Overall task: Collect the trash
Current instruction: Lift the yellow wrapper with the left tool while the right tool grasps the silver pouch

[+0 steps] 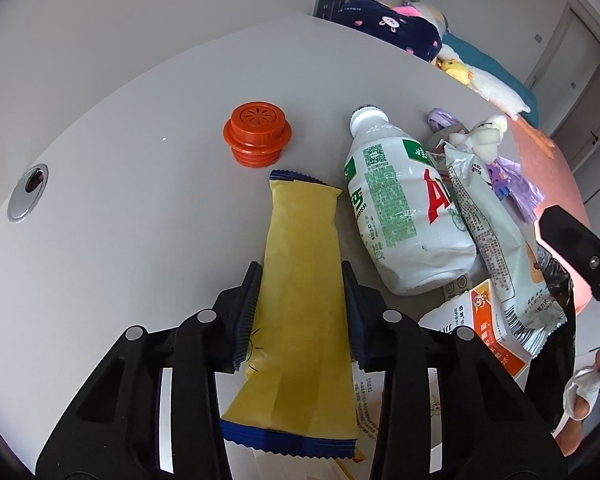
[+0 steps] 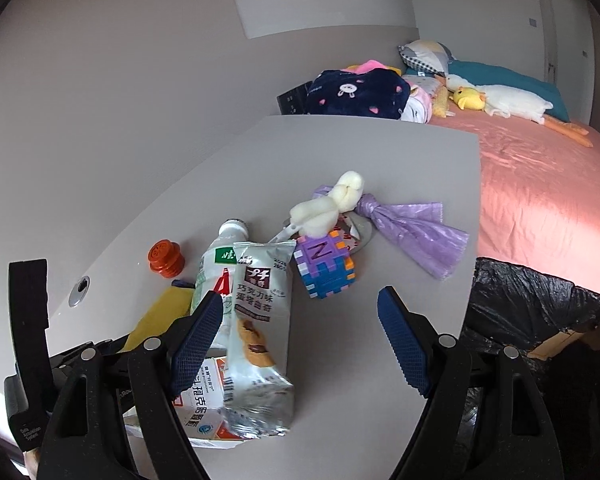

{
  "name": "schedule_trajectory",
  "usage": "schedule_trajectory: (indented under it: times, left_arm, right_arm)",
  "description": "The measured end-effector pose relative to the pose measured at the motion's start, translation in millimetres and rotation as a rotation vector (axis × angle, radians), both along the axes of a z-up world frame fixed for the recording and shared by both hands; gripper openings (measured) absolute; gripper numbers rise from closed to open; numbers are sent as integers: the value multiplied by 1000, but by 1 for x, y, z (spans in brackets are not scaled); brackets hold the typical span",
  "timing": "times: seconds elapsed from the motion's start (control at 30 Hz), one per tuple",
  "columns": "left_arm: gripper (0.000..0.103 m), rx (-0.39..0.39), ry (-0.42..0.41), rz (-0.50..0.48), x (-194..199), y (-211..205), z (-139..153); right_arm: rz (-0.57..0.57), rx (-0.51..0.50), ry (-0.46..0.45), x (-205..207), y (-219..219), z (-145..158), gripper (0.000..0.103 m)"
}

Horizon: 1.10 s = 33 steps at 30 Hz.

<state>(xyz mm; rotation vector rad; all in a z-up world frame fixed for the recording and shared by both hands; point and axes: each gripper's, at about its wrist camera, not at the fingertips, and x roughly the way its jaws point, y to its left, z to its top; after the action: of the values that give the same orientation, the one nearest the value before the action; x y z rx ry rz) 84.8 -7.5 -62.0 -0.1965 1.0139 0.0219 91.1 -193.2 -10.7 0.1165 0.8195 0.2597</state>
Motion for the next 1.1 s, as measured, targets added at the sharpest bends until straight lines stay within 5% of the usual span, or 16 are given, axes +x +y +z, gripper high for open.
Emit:
schedule_trajectory:
  times: [0.1,0.3,0.47,0.5,0.73,1.1]
  left_arm:
    - [34,-3,-3,0,1,3,-1]
    - [34,-6,-26,20,-4,10,1]
    - [34,-14,-48,20,-6,11,0]
    - [34,-15,-45,19,-6,11,0]
    - [34,-16,-93,24,-17,13,14]
    - [32,4,-166,-6,-24,4,41]
  right_arm:
    - [6,-39,10,2,9,-9,77]
    - [34,-21,91,8,8,-32,42]
    - [38,-23,80,8,3,-33,31]
    - [43,-19,73,7,2,-32,22]
    - [66,92,16,-6,-12,-19,16]
    - [52,92,-41,-23,-28,8,16]
